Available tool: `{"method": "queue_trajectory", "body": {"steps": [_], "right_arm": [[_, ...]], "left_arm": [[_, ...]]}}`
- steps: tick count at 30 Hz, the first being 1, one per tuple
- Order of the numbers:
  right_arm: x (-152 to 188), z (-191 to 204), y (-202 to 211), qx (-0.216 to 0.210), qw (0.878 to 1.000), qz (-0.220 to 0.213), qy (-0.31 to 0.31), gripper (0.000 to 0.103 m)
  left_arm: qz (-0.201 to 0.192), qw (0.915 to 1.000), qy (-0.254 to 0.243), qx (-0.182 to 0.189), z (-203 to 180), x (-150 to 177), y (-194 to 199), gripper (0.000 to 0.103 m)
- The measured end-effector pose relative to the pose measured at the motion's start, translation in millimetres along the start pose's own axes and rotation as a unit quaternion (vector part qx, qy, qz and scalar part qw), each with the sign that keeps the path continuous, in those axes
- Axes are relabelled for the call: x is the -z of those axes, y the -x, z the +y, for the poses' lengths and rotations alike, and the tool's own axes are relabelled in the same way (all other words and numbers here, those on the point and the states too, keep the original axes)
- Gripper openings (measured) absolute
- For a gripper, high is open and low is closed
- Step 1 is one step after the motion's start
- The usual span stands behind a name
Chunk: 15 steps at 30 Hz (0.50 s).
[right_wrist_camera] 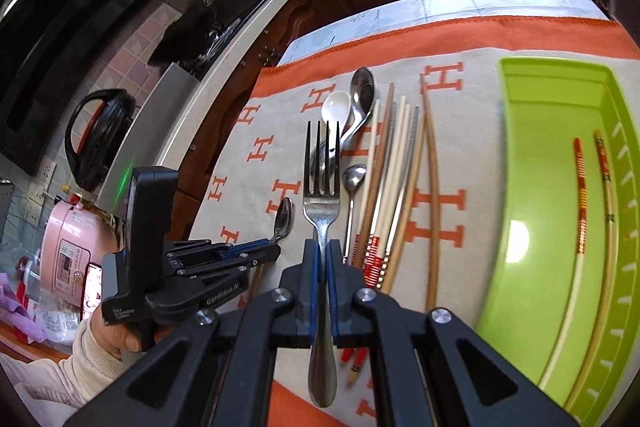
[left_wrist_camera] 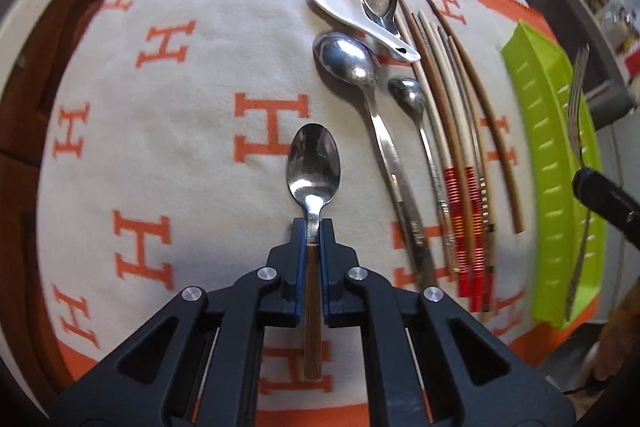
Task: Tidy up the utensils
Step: 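Grasp the small steel spoon with the left gripper while the right gripper lifts the fork, then lower the spoon into the green tray with the left gripper while the right gripper places the fork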
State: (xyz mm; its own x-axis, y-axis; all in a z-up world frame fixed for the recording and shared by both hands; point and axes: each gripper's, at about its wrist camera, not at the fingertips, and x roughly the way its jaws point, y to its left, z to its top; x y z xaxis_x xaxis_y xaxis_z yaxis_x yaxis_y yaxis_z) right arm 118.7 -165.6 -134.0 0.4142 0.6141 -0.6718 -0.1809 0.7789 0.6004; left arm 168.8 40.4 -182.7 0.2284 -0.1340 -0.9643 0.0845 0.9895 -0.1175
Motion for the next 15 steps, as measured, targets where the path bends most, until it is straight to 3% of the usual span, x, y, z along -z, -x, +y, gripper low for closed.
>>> {"method": "queue_trajectory", "body": {"steps": [7,15], "right_arm": [[3.7,-19.9,22.5,0.002,0.999,-0.026,-0.023,0.004],[9.8,-49.4,51.9,0.025,0.996,-0.056,-0.061,0.004]], "left_arm": [[-0.006,0.9980,0.003,0.063,-24.4,2.9,25.6,0.003],[-0.036,0.9889,-0.055,0.133,-102.4,-12.7,65.3,0.003]]}}
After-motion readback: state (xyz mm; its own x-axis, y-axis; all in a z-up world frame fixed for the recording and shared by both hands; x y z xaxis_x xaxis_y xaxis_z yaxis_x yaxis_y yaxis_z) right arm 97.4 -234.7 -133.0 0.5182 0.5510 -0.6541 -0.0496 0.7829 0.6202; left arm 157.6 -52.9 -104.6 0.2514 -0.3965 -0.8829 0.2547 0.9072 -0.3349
